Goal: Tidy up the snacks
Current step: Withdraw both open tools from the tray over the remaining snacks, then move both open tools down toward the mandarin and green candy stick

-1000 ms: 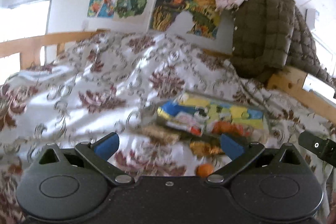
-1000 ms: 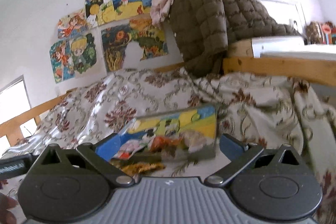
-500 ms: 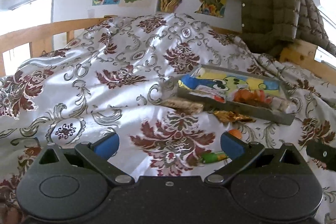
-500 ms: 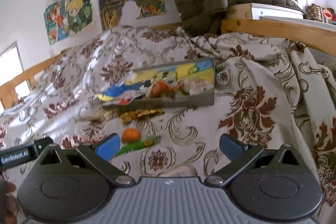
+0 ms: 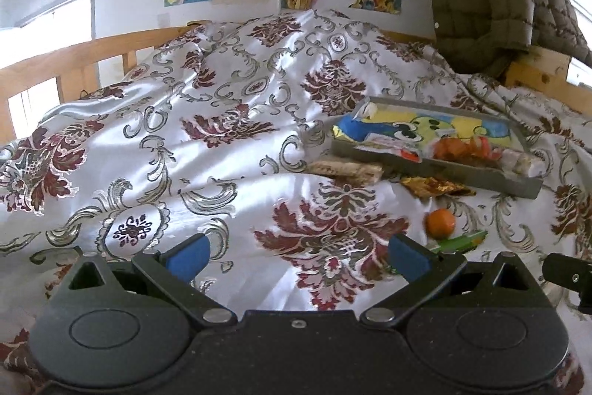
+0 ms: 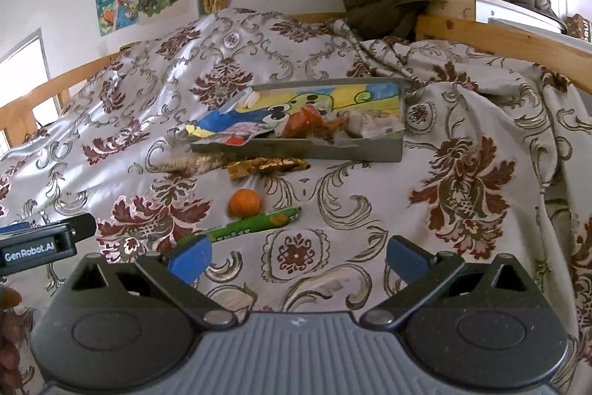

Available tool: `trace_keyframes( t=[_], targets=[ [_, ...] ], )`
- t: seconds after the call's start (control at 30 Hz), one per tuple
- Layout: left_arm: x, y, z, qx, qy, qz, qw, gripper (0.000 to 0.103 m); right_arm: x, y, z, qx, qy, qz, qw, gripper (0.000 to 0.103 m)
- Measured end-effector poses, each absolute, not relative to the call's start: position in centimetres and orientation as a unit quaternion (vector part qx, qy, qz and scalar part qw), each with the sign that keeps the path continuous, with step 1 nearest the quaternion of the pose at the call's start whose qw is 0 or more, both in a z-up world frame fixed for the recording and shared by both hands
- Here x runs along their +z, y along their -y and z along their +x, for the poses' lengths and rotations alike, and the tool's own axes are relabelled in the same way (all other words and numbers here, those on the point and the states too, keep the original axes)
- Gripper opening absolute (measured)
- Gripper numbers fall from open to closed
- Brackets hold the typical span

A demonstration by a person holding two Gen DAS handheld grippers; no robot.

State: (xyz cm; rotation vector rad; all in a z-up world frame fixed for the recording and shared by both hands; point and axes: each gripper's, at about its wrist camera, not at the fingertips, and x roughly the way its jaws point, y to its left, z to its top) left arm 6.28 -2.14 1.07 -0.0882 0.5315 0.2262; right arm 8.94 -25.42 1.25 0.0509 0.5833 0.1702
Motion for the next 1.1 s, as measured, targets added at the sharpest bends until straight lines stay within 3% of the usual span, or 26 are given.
trace_keyframes(
  t=[1.1],
  targets=[
    [1.1,1.6,10.6,0.152,-0.289,-0.018,0.945,0.102,-1.4,23.2,13.8,0.146,-0.342,-0.021,0.928,0.103]
  ],
)
